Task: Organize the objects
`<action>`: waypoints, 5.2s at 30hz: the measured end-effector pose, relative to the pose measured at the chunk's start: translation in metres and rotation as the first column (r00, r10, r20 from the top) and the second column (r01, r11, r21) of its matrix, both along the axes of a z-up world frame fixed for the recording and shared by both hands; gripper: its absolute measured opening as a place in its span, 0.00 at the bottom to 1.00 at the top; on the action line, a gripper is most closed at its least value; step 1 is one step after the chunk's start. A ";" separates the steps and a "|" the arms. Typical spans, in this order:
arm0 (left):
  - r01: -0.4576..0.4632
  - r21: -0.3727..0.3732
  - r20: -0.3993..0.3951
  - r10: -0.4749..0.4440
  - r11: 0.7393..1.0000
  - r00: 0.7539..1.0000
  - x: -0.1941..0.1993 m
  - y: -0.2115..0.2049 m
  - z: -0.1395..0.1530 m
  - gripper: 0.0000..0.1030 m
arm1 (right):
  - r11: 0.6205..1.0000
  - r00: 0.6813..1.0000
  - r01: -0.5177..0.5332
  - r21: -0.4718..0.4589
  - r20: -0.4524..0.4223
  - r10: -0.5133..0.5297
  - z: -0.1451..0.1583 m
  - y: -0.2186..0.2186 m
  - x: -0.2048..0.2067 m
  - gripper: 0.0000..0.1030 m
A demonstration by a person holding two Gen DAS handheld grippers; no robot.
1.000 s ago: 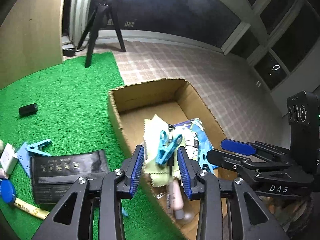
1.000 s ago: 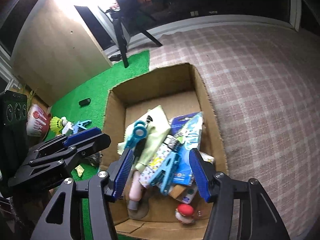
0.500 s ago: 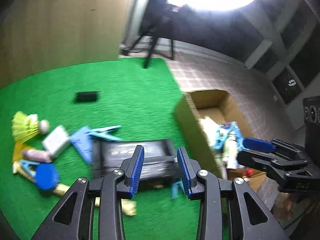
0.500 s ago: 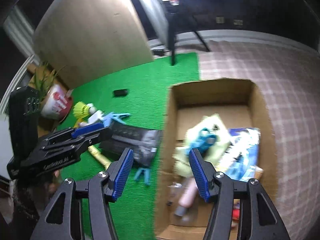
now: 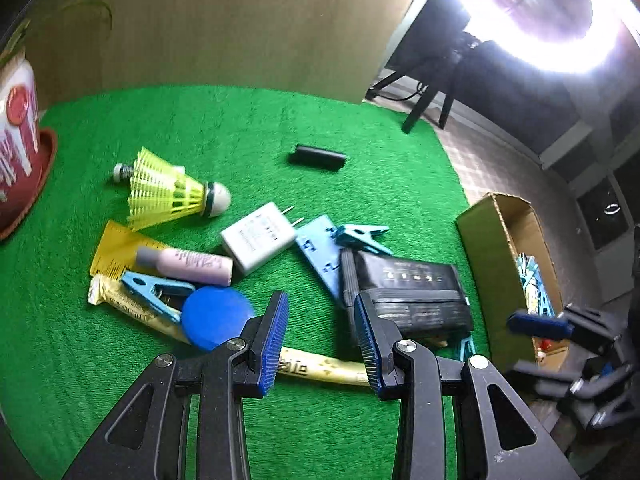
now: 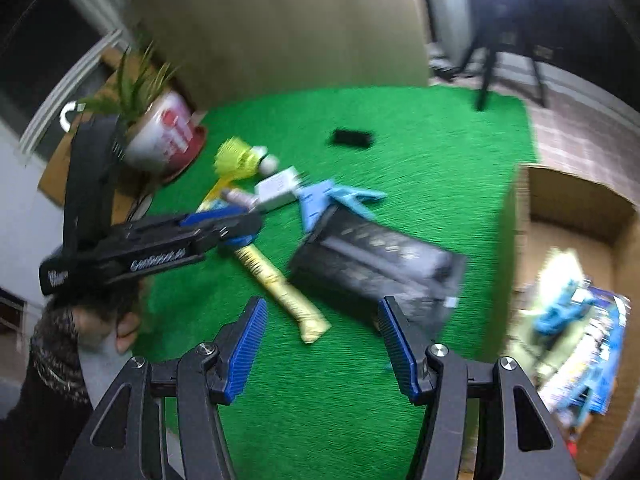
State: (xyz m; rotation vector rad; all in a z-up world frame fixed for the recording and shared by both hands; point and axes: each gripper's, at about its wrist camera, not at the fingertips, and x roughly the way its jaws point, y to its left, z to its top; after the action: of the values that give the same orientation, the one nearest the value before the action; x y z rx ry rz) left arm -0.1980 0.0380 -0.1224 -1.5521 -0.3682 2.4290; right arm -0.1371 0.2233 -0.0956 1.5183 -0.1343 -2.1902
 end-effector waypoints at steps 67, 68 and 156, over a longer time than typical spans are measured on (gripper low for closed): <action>-0.257 -0.065 0.106 0.263 0.964 0.959 0.102 -0.128 -0.029 0.58 | 0.988 0.998 -0.047 0.148 -0.024 0.051 -0.042 -0.132 -0.018 0.58; -0.264 -0.070 0.114 0.270 0.962 0.956 0.101 -0.127 -0.032 0.58 | 0.986 0.998 -0.047 0.162 -0.030 0.053 -0.045 -0.135 -0.023 0.58; 0.281 0.145 -0.052 -0.276 0.949 0.960 0.000 0.255 0.046 0.12 | 0.888 0.896 0.443 0.125 -0.092 -0.434 -0.005 0.205 0.052 0.45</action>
State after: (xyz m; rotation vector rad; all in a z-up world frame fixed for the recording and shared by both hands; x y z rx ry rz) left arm -0.1982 0.2927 -0.0764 -1.3961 -0.2969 2.1534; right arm -0.0853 0.4284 -0.1009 1.6188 -0.3370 -2.6490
